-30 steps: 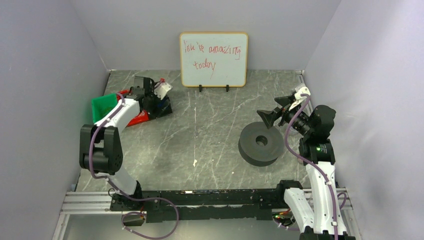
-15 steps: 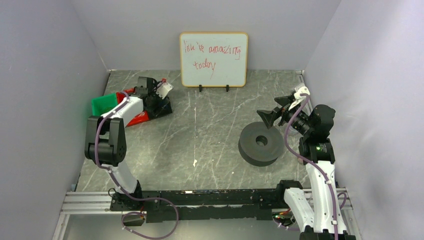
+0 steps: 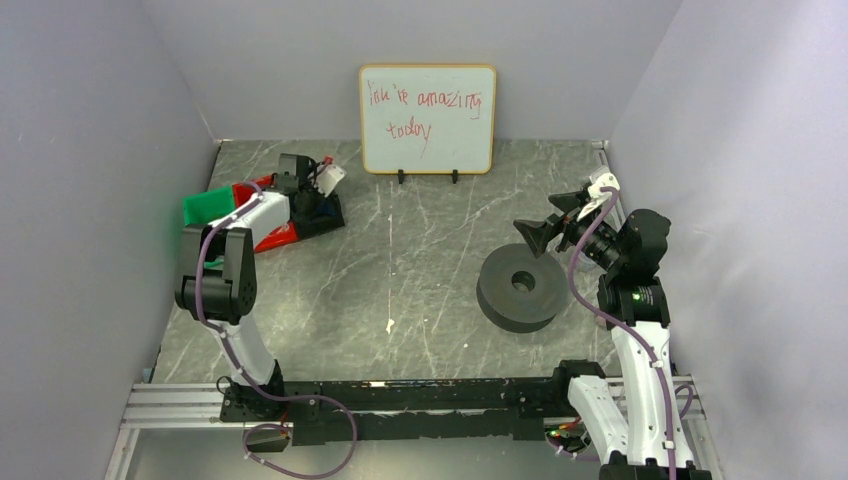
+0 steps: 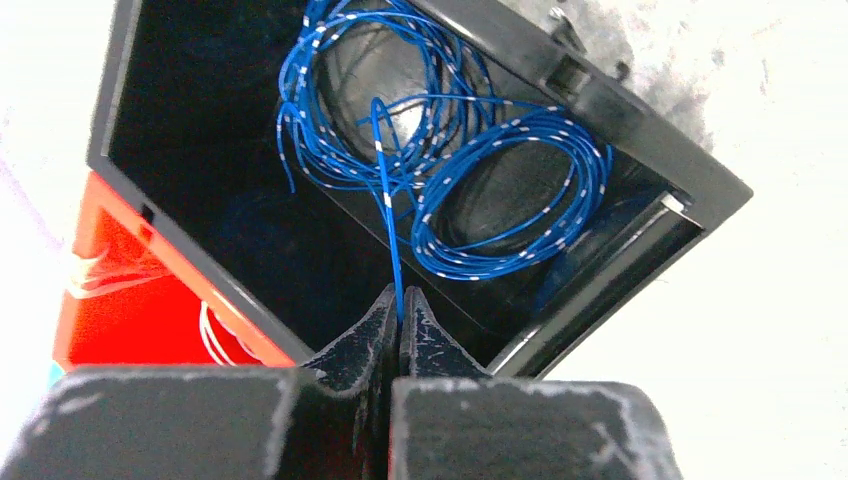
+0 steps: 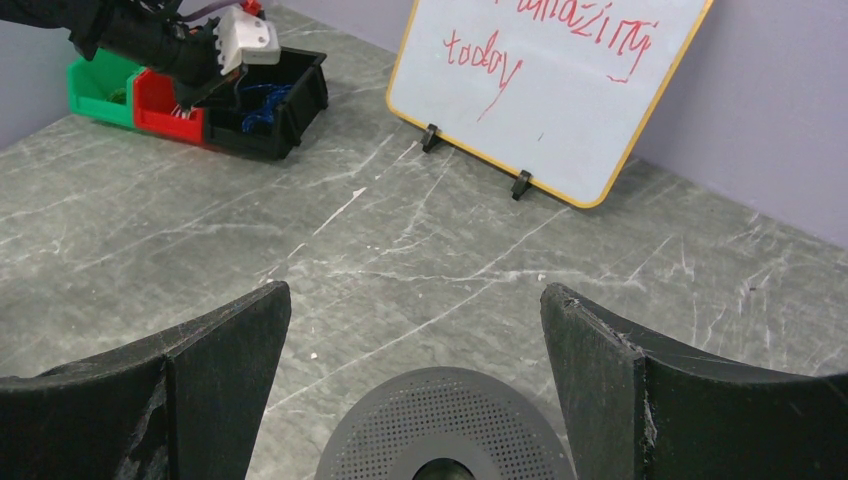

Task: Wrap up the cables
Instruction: Pick up the cable from the storage box.

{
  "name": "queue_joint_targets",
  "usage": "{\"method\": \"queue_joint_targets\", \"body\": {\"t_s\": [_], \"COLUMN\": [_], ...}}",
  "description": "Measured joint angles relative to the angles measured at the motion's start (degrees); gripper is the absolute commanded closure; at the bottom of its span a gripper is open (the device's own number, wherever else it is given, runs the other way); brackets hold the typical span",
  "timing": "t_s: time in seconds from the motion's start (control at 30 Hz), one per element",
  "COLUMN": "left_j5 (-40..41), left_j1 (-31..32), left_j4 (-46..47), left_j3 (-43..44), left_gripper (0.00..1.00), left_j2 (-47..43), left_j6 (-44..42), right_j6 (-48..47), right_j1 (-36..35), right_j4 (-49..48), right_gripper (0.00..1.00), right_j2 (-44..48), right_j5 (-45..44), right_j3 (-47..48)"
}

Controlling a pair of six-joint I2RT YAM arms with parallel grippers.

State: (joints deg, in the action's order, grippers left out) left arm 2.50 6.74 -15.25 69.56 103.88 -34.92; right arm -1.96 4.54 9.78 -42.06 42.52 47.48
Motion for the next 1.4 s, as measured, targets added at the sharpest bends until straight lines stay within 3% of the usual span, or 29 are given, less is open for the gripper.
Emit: {"method": "queue_joint_targets", "body": {"t_s": [0.17,0.33,0.5,0.63,0.97,1.17,1.4], "left_j5": [0.3,-3.1,-9.3,-17.3,-34.6,-43.2,-45.1], "left_j1": [0.2,1.8,8.3,13.3,15.3,15.4,15.4], "left_j4": [-1.4,-7.3,-11.6,-17.7,-28.1,-29.6,-31.0], "left_j3": [1.9,7.1,13.5,19.4,32.9,30.1,21.4], "left_gripper": [0.97,0.97,0.97,0.98,0.98,0.97,0.97], "left_j2": [-2.8,-15.3,-27.8,-31.9,-31.0,-32.0,-32.0], "left_j6": [0.7,1.6,1.5,1.7,7.4,8.9,8.9], "right_j6": [0.0,0.0,0.2,0.8,-1.5,-3.9,-4.2], "right_j1": [0.0,0.0,0.0,-0.6,-18.8,-23.2,-28.0], "right_j4": [0.0,-0.1,-0.5,-1.4,0.9,1.2,-0.9], "right_gripper": [0.01,0.01,0.01,0.02,0.04,0.06,0.07], "right_j2": [-0.2,-0.8,-1.1,-2.2,-15.9,-25.0,-30.1], "right_j5": [0.1,1.1,4.5,9.2,11.6,12.1,9.2], "right_j3": [0.0,-0.4,-0.7,-0.7,9.3,12.8,7.4]}}
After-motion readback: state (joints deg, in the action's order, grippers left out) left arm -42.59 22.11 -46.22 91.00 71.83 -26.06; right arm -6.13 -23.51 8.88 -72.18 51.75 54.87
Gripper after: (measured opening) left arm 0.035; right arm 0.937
